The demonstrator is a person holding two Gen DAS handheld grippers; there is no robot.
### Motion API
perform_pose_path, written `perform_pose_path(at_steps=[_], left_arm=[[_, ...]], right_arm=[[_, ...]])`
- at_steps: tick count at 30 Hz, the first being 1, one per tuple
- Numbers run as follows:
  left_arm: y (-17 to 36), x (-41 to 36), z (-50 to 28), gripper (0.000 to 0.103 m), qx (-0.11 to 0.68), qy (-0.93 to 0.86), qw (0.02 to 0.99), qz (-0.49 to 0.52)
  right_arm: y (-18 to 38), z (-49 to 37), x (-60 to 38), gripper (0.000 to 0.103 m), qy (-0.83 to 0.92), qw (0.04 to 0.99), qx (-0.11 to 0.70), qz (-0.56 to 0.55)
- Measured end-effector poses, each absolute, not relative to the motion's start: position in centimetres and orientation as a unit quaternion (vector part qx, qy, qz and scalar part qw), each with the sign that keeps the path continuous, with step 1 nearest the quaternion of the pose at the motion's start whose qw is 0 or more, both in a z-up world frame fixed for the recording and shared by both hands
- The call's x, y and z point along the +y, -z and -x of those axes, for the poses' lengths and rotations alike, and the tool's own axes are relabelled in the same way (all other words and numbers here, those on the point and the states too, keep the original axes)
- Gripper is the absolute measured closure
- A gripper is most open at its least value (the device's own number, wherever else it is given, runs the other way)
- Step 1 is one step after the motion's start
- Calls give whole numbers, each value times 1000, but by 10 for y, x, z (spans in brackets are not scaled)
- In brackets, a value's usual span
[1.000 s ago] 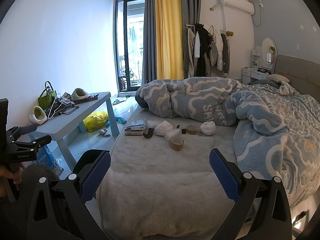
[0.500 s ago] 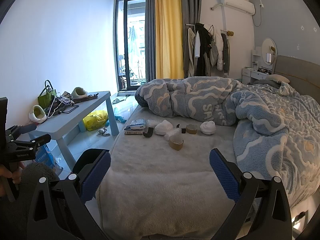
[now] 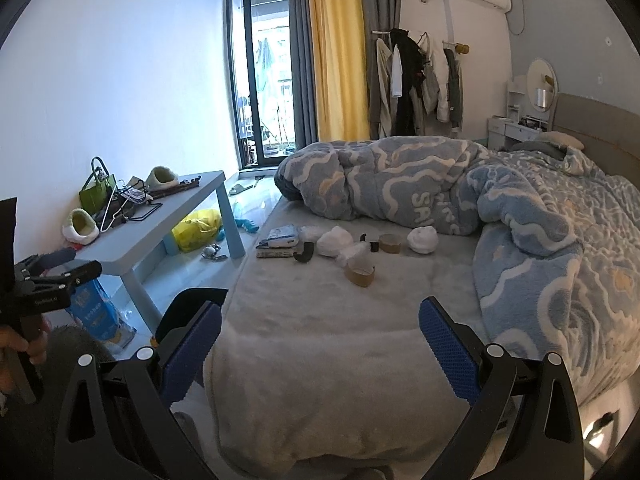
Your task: Collect trash
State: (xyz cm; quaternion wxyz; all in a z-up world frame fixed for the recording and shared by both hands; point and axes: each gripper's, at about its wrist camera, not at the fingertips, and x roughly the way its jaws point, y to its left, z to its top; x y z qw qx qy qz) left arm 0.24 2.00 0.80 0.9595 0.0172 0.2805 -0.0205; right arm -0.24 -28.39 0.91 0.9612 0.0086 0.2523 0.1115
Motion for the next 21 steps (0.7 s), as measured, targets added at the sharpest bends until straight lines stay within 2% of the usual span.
perform_pose_path(at_steps=[8,21], left_arm=[[7,40,-16,4,314,41,948,17],[19,41,-56,4,322,85,942,24]], right_arm=[[-6,-8,-266,3,-94,962,254,-11],[7,-48,-258,3,-77,961,266,-13]])
